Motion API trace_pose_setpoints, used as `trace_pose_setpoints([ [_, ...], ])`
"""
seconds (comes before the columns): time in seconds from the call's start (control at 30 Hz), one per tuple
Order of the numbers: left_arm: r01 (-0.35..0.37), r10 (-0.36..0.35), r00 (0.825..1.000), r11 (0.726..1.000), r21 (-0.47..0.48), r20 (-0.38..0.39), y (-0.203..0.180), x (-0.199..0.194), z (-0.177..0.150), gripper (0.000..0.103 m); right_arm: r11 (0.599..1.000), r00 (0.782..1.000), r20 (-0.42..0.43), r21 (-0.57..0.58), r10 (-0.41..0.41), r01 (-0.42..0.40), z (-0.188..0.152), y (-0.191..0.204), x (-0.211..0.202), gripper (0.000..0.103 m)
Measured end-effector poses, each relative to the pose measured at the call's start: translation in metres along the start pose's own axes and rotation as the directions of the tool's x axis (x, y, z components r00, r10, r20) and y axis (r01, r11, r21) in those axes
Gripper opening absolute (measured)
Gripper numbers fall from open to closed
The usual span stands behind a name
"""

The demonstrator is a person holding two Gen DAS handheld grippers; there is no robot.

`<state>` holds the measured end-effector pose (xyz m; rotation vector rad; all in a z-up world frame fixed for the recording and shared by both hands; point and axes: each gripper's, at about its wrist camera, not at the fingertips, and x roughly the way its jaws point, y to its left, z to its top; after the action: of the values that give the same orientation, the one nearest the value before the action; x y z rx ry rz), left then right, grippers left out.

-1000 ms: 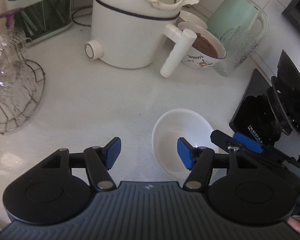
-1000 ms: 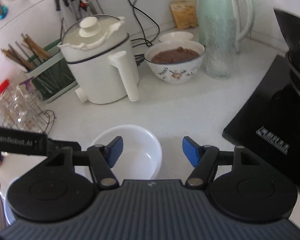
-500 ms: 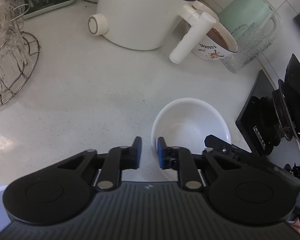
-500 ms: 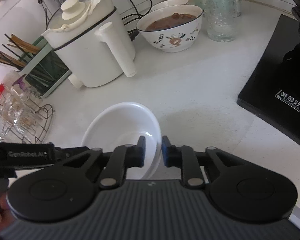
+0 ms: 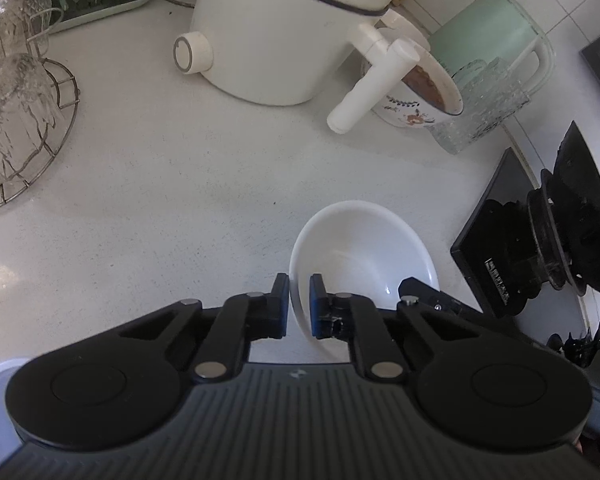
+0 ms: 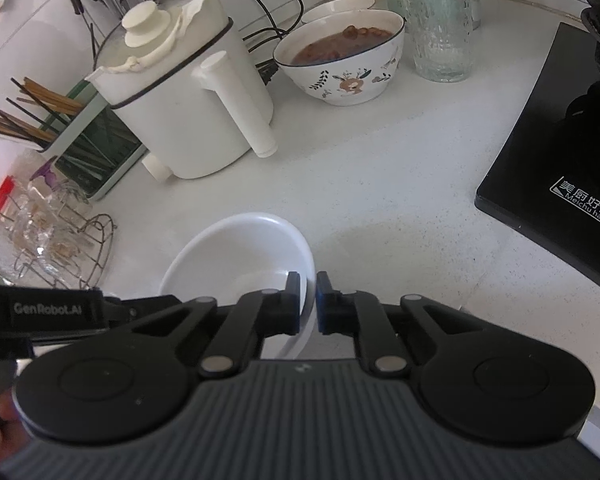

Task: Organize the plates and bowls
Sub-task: 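Lift the white bowl and carry it toward the stacked bowls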

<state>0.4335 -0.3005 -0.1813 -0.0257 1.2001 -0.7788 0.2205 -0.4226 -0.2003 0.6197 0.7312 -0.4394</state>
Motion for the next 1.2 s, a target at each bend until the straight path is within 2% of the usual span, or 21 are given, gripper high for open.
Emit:
trace_pose_setpoints([
  [0.3,0.003,-0.002,1.0,1.0,-0.02,0.012,-0.003,-0.031,-0.004,0.012,0.999,0.999,-0.005,0.017,0.041,-0.041,0.0,0.009,-0.025,0.011],
  [0.63,-0.009,0.014,0.997,0.998,-0.054,0.081,-0.003,-0.077,-0.01,0.012,0.994,0.994,0.01,0.022,0.106,-0.106,0.004,0.023,-0.047,0.011],
  [1.0,-0.02,0.038,0.987,0.993,-0.117,0.154,0.005,-0.13,-0.031,0.012,0.978,0.979,0.011,-0.032,0.206,-0.205,0.007,0.046,-0.082,0.013],
  [1.2,-0.035,0.068,0.979,0.985,-0.167,0.192,0.018,-0.156,-0.047,0.013,0.96,0.962,-0.008,-0.063,0.274,-0.274,0.009,0.06,-0.086,0.013],
])
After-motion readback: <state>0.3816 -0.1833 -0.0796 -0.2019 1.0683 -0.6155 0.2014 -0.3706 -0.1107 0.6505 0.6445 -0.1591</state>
